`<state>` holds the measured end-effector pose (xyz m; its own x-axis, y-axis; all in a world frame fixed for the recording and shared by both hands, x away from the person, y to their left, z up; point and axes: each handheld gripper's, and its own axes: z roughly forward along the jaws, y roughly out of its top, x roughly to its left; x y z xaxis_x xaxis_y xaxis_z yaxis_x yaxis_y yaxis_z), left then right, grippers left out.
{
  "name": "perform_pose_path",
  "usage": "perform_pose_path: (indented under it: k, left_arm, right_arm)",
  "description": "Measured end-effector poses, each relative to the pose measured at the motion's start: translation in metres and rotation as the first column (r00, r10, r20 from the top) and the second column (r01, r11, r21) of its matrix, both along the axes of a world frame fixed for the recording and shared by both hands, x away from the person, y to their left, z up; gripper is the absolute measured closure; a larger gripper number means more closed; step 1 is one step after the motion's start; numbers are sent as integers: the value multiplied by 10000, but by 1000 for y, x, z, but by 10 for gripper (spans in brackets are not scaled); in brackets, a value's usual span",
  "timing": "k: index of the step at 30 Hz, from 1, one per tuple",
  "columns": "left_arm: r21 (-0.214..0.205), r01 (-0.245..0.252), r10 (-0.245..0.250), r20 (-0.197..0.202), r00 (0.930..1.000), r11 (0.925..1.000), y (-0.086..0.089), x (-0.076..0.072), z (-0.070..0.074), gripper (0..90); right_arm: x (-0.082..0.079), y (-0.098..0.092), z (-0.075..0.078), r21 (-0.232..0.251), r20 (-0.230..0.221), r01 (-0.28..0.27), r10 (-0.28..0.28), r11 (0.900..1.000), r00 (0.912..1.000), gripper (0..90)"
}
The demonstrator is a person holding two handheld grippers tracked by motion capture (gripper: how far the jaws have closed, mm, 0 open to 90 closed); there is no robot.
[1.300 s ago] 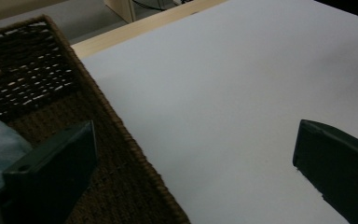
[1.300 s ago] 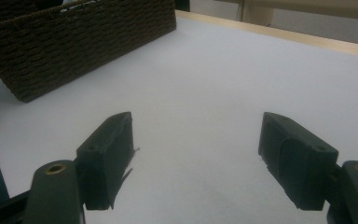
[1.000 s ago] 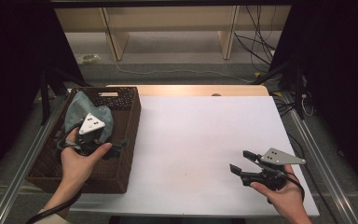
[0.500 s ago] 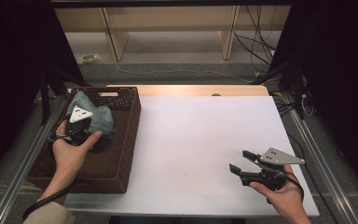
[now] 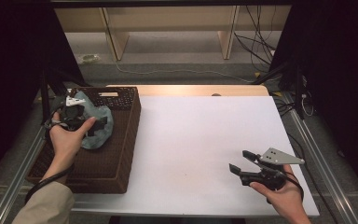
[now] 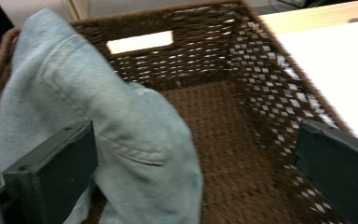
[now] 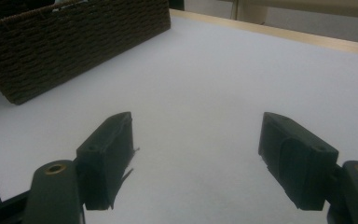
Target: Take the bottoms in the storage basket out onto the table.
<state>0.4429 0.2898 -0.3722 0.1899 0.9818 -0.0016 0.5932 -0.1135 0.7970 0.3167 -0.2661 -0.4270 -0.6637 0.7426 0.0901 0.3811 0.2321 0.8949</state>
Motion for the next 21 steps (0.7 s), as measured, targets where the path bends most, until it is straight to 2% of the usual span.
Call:
perform_pose_path:
  k: [4,6,7,12,15,17,21]
  left_arm:
    - [23,-478,479,-248,9985,9989,9,11,-6,0]
    - [176,-662,669,-427,9968,9977,12,17,-9,0]
    - [201,-918,928,-568,9941,9956,15,23,-13,0]
    - [346,-1130,1153,-765,9904,9930,18,33,-19,0]
    - [227,-1539,1554,-874,9840,9878,21,43,-23,0]
    - [271,-1580,1599,-901,9830,9871,21,46,-24,0]
    - [437,-1736,1776,-1190,9769,9839,22,57,-32,0]
  right_arm:
    - [0,0,0,20,-13,15,-15,10000,10000,273]
    - [0,0,0,7,-1,7,-7,10000,10000,273]
    - [0,0,0,-21,-9,0,0,10000,10000,273]
    - [0,1,0,-28,-64,3,-3,10000,10000,273]
    - [0,1,-1,-20,-75,-28,27,10000,10000,273]
    - [0,1,-1,-24,-74,-32,32,10000,10000,273]
    - [0,1,-1,-18,-98,-22,22,10000,9999,273]
